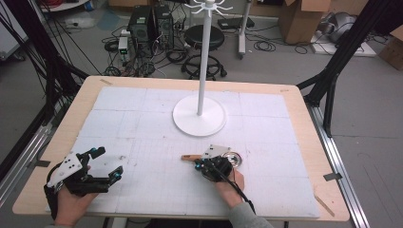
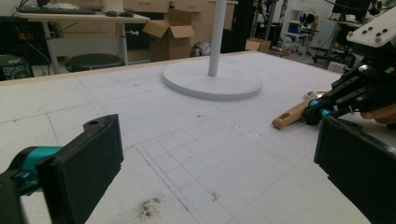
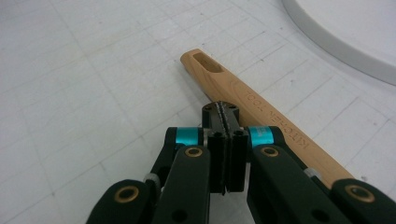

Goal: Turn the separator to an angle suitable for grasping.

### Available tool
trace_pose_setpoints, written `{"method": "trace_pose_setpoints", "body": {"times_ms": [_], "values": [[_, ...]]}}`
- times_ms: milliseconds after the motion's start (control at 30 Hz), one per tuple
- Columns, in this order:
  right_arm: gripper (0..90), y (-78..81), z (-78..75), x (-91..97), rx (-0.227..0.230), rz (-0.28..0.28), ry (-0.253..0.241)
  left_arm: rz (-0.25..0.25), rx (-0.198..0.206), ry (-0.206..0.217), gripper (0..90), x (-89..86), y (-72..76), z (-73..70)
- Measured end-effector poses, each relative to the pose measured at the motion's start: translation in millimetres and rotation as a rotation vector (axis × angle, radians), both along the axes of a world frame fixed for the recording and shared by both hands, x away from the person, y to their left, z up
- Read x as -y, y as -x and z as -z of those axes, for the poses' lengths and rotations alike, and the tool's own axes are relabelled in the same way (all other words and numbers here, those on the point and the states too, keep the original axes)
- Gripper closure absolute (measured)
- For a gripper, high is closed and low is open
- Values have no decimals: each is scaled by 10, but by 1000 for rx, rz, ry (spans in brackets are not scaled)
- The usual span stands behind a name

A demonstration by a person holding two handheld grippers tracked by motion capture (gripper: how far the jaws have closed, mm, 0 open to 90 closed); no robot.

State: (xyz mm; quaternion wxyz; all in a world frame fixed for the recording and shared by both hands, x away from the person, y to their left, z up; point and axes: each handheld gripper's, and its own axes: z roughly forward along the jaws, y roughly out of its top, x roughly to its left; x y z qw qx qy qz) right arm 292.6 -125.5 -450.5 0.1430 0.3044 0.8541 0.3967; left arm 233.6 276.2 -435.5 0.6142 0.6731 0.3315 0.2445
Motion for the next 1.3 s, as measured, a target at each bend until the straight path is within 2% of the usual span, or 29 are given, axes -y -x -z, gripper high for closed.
{"method": "trace_pose_setpoints", "body": {"times_ms": [1033, 1133, 1300], "values": [[900, -128, -1, -66, 2, 41, -3, -1, 0, -1, 17, -22, 21, -1], [900, -122, -18, -51, 2, 26, -21, -2, 2, 4, 17, -32, 24, 0], [900, -97, -148, 61, 9, -9, -92, -11, -4, 12, 17, -67, 30, 12]]}}
